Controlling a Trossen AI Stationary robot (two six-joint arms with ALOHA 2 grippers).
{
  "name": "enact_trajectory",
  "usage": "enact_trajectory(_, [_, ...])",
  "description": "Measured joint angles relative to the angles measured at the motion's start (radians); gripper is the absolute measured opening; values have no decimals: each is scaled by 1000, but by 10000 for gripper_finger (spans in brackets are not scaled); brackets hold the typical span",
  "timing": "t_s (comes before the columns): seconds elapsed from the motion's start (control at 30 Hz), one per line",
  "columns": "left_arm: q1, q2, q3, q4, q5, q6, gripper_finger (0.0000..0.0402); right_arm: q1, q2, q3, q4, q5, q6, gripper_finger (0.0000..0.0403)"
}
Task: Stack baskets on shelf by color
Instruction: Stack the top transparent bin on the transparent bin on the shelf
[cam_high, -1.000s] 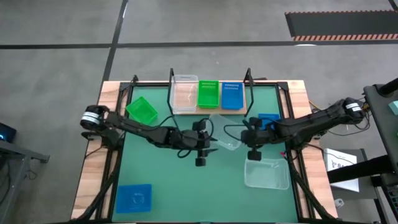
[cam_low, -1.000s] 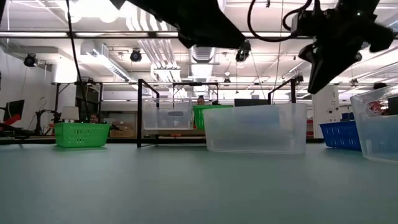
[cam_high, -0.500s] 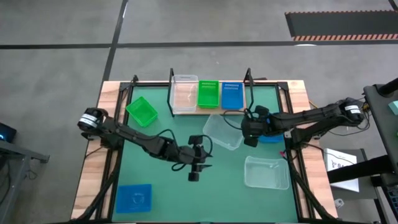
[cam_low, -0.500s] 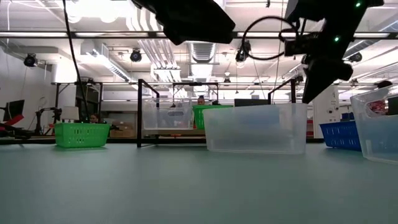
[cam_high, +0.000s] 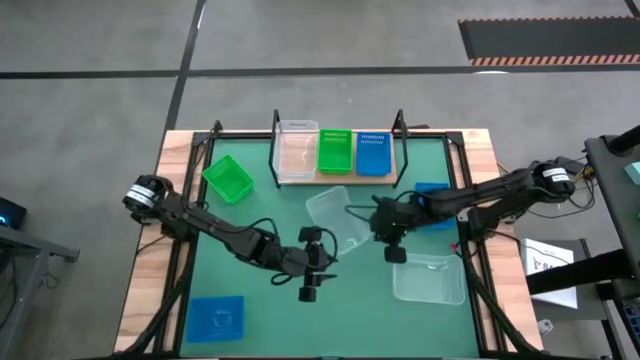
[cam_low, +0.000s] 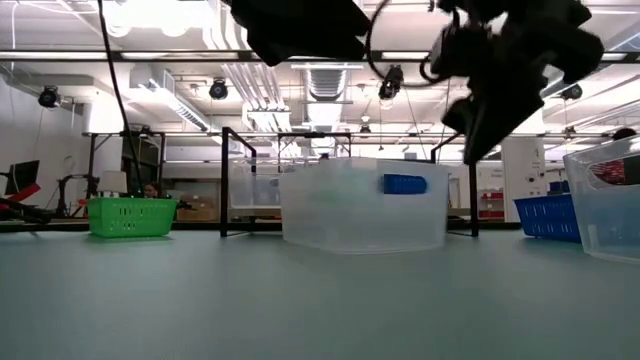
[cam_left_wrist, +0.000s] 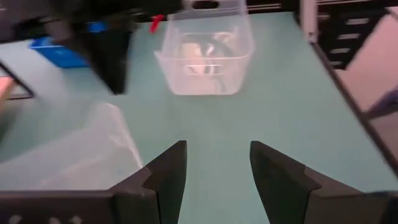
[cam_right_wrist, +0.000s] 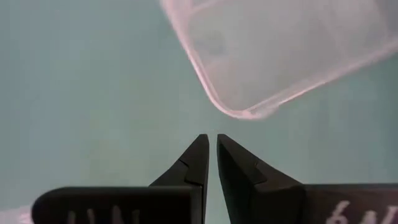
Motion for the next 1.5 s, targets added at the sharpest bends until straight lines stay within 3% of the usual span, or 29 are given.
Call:
enact_trajectory(0.2, [4, 14, 0, 0, -128, -1, 161, 42, -28, 0, 69, 8, -26, 26])
enact_trajectory(0.57, [46, 95, 0, 87, -132, -1, 161, 43, -32, 0, 65, 33, -23, 26])
enact_trajectory(0.7, [90, 153, 16, 135, -126, -19, 161, 42, -32, 0, 65, 38, -29, 26])
enact_trajectory(0.9, [130, 227, 31, 137, -11, -29, 161, 42, -32, -2, 63, 37, -31, 26])
enact_trajectory(1.1, [142, 254, 24, 134, 6, -78, 159, 42, -32, -13, 65, 37, -32, 26])
enact_trajectory(1.23, [142, 255, 21, 135, 6, -78, 129, 42, -32, -24, 65, 70, -31, 26])
enact_trajectory(1.5, [142, 255, 19, 131, 6, -74, 9, 42, -31, -85, 188, 113, -35, 26])
